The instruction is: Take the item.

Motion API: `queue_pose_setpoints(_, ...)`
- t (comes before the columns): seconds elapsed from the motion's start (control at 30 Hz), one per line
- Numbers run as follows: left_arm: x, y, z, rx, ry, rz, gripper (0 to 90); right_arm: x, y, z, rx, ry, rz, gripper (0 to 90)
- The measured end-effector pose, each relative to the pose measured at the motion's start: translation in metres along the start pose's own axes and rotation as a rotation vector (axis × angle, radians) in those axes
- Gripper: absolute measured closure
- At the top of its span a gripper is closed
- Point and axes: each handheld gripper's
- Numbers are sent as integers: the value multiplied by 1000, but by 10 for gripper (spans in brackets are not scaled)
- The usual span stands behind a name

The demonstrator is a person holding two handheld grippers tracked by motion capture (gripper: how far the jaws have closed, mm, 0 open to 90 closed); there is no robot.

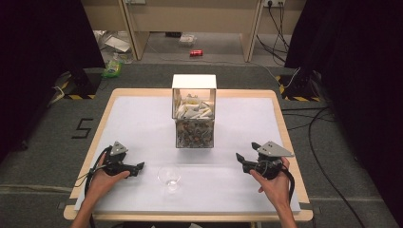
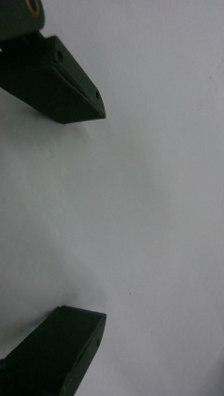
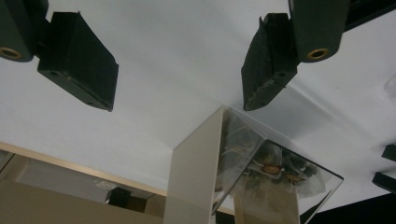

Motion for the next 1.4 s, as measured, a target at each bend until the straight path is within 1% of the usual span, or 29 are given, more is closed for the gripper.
queue_pose_setpoints(0.13, 0, 0, 0, 0, 0, 0, 32, -4, 10, 0, 12, 5, 12, 298)
queue_pose_setpoints(0.2, 0, 0, 0, 0, 0, 0, 32, -5, 18, 1, 24, 8, 18, 304)
queue_pose_setpoints(0.27, 0, 0, 0, 0, 0, 0, 32, -6, 20, 1, 28, 9, 19, 306)
queue_pose_setpoints(0.33, 0, 0, 0, -1, 0, -2, 32, -8, 30, 1, 44, 9, 25, 312)
queue_pose_setpoints(0.37, 0, 0, 0, 1, 0, 1, 32, -8, 30, 1, 44, 9, 25, 312)
queue_pose_setpoints(0.4, 0, 0, 0, 1, 0, 1, 32, -9, 36, 2, 51, 10, 26, 313)
queue_pose_setpoints(0.43, 0, 0, 0, 1, 0, 1, 32, -9, 36, 2, 51, 10, 26, 313)
queue_pose_setpoints(0.6, 0, 0, 0, 1, 0, 1, 32, -13, 49, 1, 65, 16, 34, 318)
queue_pose_setpoints(0.77, 0, 0, 0, 1, 0, 2, 32, -16, 57, -1, 69, 21, 32, 323)
queue_pose_setpoints(0.83, 0, 0, 0, 1, 0, 2, 32, -17, 61, -1, 76, 23, 43, 327)
queue_pose_setpoints(0.93, 0, 0, 0, 1, 0, 1, 32, -18, 64, -1, 78, 26, 39, 332)
queue_pose_setpoints(0.97, 0, 0, 0, 1, 0, 2, 32, -19, 67, -1, 82, 27, 45, 336)
queue_pose_setpoints(1.07, 0, 0, 0, 1, 0, 2, 32, -20, 70, -1, 83, 27, 47, 339)
queue_pose_setpoints(1.4, 0, 0, 0, 1, 0, 1, 32, -24, 83, 1, 117, 33, 58, 358)
Point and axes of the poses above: each handheld gripper's, and its own axes: z roughly backward along the jaws, y roughly out of its top, x roughly to its right, and after that the axes turned 4 degrees about -z, right-handed
